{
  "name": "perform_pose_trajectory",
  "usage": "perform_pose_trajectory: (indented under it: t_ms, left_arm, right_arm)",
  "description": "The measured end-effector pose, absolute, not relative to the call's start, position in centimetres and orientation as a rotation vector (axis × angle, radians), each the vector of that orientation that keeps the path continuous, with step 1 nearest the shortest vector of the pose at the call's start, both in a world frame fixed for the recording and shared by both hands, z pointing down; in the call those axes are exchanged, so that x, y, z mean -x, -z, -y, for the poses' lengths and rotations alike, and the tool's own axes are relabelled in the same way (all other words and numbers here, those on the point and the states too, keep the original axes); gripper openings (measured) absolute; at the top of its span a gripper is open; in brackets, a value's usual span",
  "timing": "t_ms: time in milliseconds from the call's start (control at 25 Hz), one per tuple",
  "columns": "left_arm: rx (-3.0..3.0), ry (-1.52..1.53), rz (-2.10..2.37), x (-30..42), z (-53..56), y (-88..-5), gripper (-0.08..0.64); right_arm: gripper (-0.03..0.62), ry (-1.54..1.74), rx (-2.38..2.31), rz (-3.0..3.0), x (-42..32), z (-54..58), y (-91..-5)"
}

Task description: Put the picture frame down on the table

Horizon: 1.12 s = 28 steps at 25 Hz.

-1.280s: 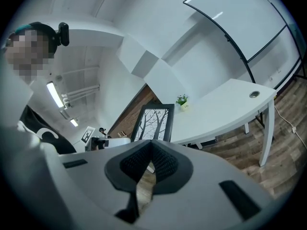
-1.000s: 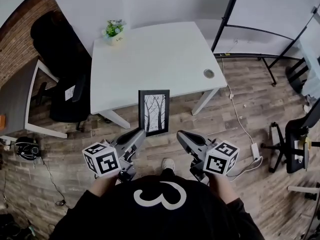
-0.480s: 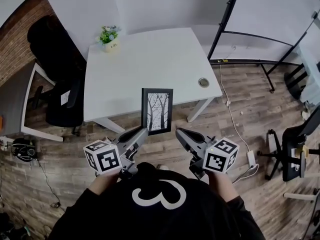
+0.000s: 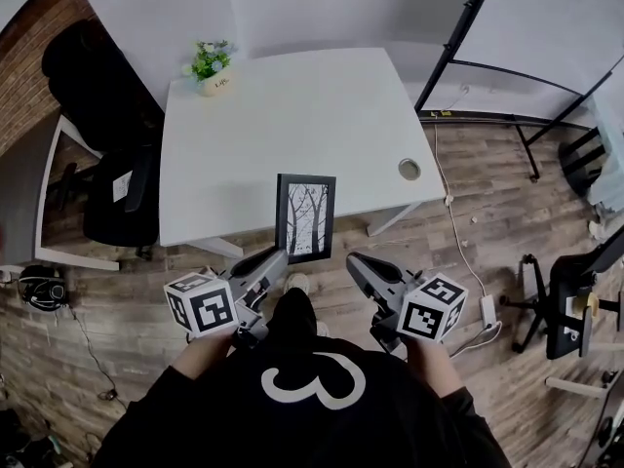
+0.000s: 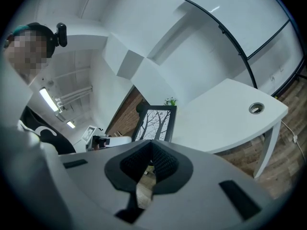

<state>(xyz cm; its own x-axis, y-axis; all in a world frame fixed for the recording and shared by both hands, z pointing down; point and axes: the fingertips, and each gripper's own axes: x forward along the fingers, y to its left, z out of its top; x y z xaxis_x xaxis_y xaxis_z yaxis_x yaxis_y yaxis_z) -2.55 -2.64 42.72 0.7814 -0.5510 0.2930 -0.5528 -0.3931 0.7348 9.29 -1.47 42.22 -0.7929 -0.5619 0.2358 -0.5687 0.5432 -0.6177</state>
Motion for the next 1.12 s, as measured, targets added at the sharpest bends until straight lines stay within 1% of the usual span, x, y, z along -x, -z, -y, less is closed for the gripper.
perform_pose_trajectory:
  t_ms: [440,800,1120]
  left_arm:
    - [-2.07,-0.036,0.805,5.3,12.9,-43.5,0.078]
    - [-2.039,-0.009,0.795,8.3,19.5,-44.3,0.078]
    - [-1.964,0.014,0.742,9.3,22.1,-46.5,0.078]
  right_arm:
    - [0.023,-1.223,-1.058,2.668,-6.9,10.1,-45.0]
    - [0.023,-1.206,-1.056,2.635,-4.0,16.7,-45.1]
    - [0.023,-1.159,-1.059,2.625,-2.0,19.1,-45.5]
